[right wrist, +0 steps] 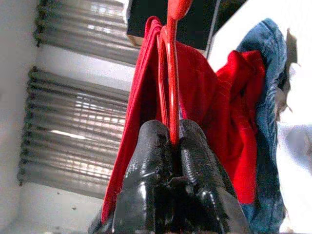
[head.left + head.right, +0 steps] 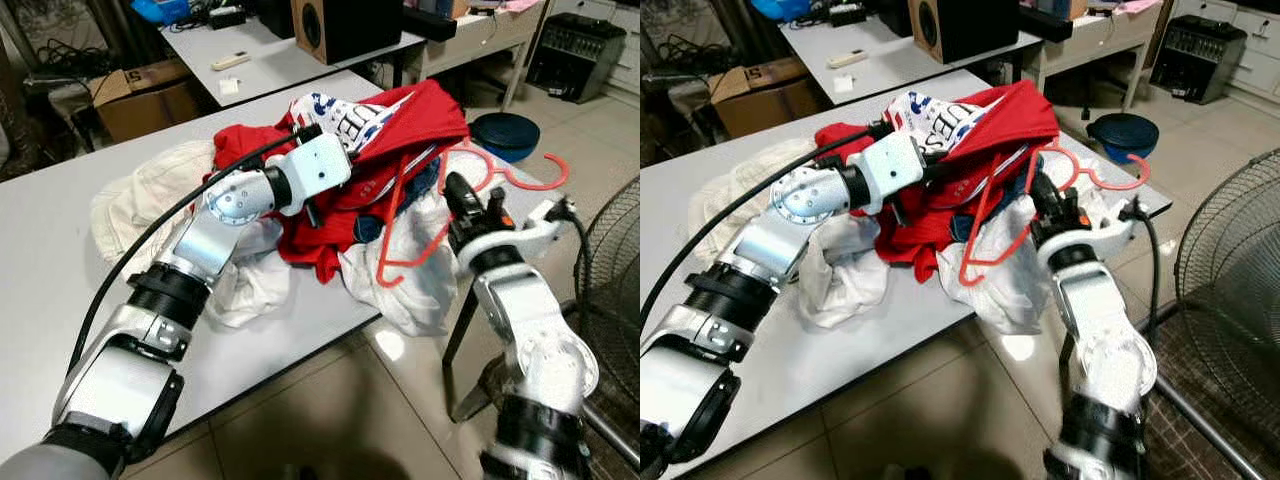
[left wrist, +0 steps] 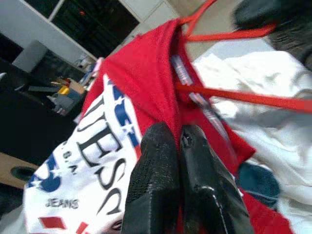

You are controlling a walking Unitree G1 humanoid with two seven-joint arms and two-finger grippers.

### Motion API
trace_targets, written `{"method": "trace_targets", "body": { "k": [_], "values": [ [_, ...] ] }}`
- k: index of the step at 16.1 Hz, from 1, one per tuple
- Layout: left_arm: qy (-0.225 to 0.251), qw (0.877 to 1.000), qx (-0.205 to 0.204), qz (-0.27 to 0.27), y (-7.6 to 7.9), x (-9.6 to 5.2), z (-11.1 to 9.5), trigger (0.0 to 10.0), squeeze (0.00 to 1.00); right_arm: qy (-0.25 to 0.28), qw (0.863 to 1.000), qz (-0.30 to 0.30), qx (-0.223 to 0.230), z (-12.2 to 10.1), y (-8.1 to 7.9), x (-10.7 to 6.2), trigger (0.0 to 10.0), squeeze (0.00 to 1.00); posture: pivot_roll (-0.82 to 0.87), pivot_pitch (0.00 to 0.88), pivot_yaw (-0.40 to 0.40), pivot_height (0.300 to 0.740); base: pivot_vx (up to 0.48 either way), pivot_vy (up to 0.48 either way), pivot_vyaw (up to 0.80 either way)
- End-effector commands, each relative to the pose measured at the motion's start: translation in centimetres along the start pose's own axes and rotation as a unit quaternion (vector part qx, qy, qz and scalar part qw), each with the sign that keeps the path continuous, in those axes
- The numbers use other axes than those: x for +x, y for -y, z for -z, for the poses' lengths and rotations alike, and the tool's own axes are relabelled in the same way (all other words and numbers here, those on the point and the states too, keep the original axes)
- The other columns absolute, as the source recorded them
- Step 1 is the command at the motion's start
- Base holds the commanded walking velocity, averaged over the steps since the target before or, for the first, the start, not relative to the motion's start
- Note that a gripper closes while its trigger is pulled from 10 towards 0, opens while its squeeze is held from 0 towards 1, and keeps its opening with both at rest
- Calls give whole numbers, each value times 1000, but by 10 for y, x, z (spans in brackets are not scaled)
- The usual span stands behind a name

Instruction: Hang hanger

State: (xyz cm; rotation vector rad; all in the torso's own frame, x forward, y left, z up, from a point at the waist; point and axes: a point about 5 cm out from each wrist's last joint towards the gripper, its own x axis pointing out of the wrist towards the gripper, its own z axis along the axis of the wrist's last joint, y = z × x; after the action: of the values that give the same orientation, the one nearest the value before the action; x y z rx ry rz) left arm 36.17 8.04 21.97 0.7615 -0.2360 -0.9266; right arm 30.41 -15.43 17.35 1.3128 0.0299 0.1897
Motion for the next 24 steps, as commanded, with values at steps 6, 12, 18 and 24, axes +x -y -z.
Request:
{"method": "trace_targets", "body": {
  "k": [6, 12, 18, 24],
  "values": [
    [-13, 986, -116, 123, 18, -12, 8, 0, 0, 57, 997, -10, 43, -18, -2, 26, 10000, 0, -51, 0, 131, 740, 0, 0, 0],
    [-4, 958, -204, 202, 29, -20, -2, 0, 0, 66, 997, 4, 45, -14, -1, 44, 10000, 0, -45, 0, 134, 740, 0, 0, 0],
    [94, 904, -328, 256, 43, -9, -42, 0, 0, 78, 996, -4, 34, -14, -12, 68, 10000, 0, -40, 0, 129, 740, 0, 0, 0],
    [134, 893, -383, 195, 28, 4, -60, 0, 0, 62, 996, -16, -58, 3, -22, 77, 10000, 0, -42, 0, 127, 740, 0, 0, 0]
  ]
}}
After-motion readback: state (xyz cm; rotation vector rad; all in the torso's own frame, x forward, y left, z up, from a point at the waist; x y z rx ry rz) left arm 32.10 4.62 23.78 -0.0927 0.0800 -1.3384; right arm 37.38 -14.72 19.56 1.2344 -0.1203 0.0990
